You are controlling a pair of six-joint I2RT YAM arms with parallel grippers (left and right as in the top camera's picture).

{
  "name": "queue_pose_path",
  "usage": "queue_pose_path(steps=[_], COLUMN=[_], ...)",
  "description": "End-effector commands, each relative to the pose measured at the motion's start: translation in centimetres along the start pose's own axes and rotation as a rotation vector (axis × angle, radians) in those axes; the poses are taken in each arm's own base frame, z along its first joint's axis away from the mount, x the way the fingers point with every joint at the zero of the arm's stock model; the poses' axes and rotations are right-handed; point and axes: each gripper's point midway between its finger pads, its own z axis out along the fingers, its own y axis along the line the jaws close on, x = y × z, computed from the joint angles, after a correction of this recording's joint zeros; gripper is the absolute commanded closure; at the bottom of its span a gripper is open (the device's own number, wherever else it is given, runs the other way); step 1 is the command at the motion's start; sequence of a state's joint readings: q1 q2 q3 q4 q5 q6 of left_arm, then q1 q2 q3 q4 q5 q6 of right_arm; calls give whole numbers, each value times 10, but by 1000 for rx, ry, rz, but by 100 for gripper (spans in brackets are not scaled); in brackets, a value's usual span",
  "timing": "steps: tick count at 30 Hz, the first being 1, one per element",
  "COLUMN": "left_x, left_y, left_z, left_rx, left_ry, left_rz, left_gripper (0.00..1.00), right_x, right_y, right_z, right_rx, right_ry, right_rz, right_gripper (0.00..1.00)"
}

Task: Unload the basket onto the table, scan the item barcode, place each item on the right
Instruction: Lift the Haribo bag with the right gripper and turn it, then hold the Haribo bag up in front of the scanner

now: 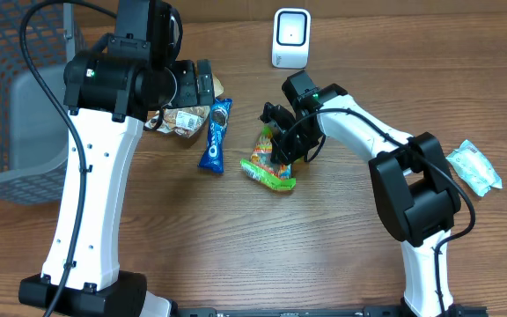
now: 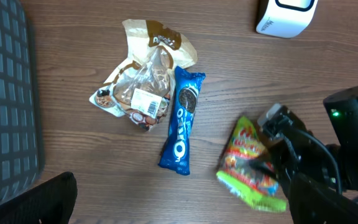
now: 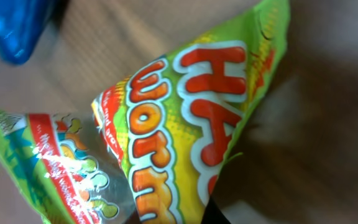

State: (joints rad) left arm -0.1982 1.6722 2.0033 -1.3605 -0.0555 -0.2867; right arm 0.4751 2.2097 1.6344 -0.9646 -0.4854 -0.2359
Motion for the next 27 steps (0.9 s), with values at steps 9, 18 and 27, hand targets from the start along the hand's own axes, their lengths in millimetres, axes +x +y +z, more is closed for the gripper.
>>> queue_pose_path(steps=[9,18,27], left_x=[-1,-1,-1], left_y=[0,0,0], left_z=[3,3,3], left_rx=[2,2,2], left_ry=[5,5,5], left_rz=[-10,-10,-10], left_gripper=[0,0,0], right_x=[-26,-25,-19], right_y=[55,26,56], right_z=[-109,-192,-237], right_rx=[-627,-917,-947], right_ry=[-147,-357,-442], right_rz=[203,358,262], right_gripper=[96,96,96])
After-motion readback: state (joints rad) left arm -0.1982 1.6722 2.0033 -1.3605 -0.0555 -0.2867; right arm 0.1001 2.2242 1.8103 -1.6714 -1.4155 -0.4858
